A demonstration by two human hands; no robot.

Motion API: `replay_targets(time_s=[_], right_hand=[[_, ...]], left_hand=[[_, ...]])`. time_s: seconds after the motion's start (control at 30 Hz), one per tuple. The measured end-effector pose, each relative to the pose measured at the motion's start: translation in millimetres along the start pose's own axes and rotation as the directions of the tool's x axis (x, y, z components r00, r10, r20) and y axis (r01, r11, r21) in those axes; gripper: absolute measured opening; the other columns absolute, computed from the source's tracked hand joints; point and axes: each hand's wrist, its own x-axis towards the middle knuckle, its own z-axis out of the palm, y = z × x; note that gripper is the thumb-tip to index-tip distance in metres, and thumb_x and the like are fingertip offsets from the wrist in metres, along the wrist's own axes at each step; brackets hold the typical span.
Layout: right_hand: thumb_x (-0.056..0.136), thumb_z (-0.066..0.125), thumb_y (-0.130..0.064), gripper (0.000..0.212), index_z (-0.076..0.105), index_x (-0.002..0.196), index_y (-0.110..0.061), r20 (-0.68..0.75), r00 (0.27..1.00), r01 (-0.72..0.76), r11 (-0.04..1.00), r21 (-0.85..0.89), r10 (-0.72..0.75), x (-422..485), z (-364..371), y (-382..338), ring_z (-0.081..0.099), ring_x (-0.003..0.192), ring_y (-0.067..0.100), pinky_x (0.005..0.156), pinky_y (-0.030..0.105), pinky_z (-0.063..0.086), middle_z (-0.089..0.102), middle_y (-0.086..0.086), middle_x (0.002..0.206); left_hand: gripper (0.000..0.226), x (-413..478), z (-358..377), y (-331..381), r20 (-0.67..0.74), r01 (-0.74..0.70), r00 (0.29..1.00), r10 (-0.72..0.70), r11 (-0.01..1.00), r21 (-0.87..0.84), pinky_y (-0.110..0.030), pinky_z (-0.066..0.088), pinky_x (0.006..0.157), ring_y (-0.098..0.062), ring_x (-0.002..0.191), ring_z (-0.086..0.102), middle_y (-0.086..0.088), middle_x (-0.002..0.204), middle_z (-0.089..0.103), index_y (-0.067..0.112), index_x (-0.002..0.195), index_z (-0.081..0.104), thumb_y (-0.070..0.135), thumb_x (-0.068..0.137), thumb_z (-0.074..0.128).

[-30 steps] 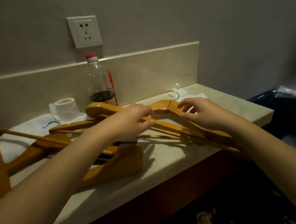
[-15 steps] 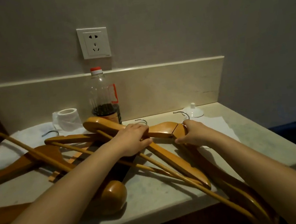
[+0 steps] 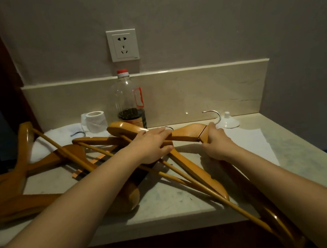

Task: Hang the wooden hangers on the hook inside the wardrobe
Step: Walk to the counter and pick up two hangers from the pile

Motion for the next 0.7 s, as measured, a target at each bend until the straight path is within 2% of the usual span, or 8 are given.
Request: replay_targets(time_s=[0.13, 0.23, 0.37, 0.43, 0.5, 0.6, 0.67, 0.7], right_hand=[[0.092, 0.051, -0.012, 0.068, 0.01, 0.146, -0.014, -0.101, 0.993, 0.065, 0.997, 0.045, -0.06, -5.2, -12.6, 0.8, 0.055, 0.106, 0.035, 0.073, 0.036, 0.056, 0.038, 0.02, 0.132], [0.092, 0.051, -0.013, 0.065, 0.013, 0.144, -0.015, -0.16, 0.982, 0.123, 0.985, 0.124, -0.102, -11.2, -22.8, 2.6, 0.056, 0.101, 0.033, 0.082, 0.042, 0.056, 0.037, 0.018, 0.132], [0.092, 0.053, -0.018, 0.071, 0.007, 0.147, -0.022, -0.229, 0.959, 0.212, 0.962, 0.175, -0.17, -30.0, -36.3, -4.7, 0.052, 0.11, 0.033, 0.086, 0.047, 0.054, 0.032, 0.015, 0.139], [0.092, 0.054, -0.021, 0.079, -0.002, 0.149, -0.025, -0.24, 0.951, 0.244, 0.95, 0.193, -0.195, -43.1, -41.0, -10.7, 0.046, 0.121, 0.033, 0.092, 0.05, 0.051, 0.026, 0.011, 0.146], [0.092, 0.055, -0.023, 0.084, -0.006, 0.148, -0.027, -0.245, 0.94, 0.291, 0.933, 0.211, -0.238, -58.0, -44.9, -17.8, 0.039, 0.131, 0.032, 0.097, 0.051, 0.048, 0.019, 0.007, 0.152], [0.088, 0.061, -0.021, 0.091, -0.006, 0.148, -0.032, -0.264, 0.919, 0.366, 0.883, 0.295, -0.293, -86.3, -48.4, -31.4, 0.032, 0.138, 0.03, 0.099, 0.053, 0.046, 0.015, 0.001, 0.156], [0.084, 0.066, -0.02, 0.098, -0.008, 0.146, -0.036, -0.278, 0.911, 0.391, 0.852, 0.348, -0.305, -105.8, -48.8, -43.1, 0.037, 0.135, 0.03, 0.093, 0.049, 0.052, 0.018, 0.0, 0.156], [0.083, 0.067, -0.019, 0.1, -0.008, 0.146, -0.037, -0.277, 0.909, 0.399, 0.845, 0.357, -0.312, -115.0, -48.3, -49.5, 0.041, 0.132, 0.029, 0.085, 0.041, 0.057, 0.018, 0.0, 0.156]], left_hand=[[0.064, -3.7, -2.2, 2.6, -0.067, 0.024, 0.997, -0.024, 1.0, -0.011, -0.044, 0.008, 0.118, -0.018, 0.147, 0.007, 0.002, 0.159, 0.009, 0.026, 0.15, 0.01, 0.043, 0.095, 0.04], [0.067, -6.7, -10.8, 7.8, -0.144, 0.028, 0.989, -0.03, 0.999, -0.018, -0.044, 0.005, 0.118, -0.016, 0.147, 0.003, 0.004, 0.16, 0.004, 0.026, 0.15, 0.007, 0.045, 0.095, 0.04], [0.067, -18.9, -31.5, 16.6, -0.213, 0.015, 0.977, -0.004, 0.999, 0.047, -0.043, 0.002, 0.118, -0.016, 0.147, 0.0, 0.004, 0.16, 0.004, 0.026, 0.15, 0.005, 0.048, 0.095, 0.037], [0.066, -27.6, -44.7, 20.6, -0.243, -0.001, 0.97, 0.017, 0.998, 0.065, -0.043, 0.005, 0.118, -0.016, 0.147, 0.008, 0.004, 0.158, 0.013, 0.025, 0.149, 0.01, 0.049, 0.094, 0.038], [0.061, -39.1, -59.9, 25.0, -0.273, -0.027, 0.961, 0.044, 0.997, 0.067, -0.041, 0.015, 0.117, -0.017, 0.141, 0.026, 0.003, 0.151, 0.032, 0.025, 0.146, 0.022, 0.048, 0.094, 0.041], [0.049, -60.3, -77.4, 30.3, -0.289, -0.056, 0.955, 0.071, 0.997, 0.061, -0.034, 0.042, 0.096, -0.018, 0.113, 0.054, 0.001, 0.126, 0.056, 0.023, 0.136, 0.038, 0.045, 0.093, 0.046], [0.044, -76.2, -85.2, 30.7, -0.281, -0.055, 0.958, 0.062, 0.998, 0.035, -0.033, 0.049, 0.086, -0.018, 0.099, 0.058, 0.0, 0.114, 0.06, 0.023, 0.129, 0.043, 0.045, 0.092, 0.048], [0.042, -83.8, -88.3, 29.2, -0.265, -0.057, 0.962, 0.059, 0.998, 0.015, -0.035, 0.051, 0.085, -0.018, 0.096, 0.058, 0.0, 0.111, 0.06, 0.022, 0.125, 0.045, 0.045, 0.091, 0.05]])
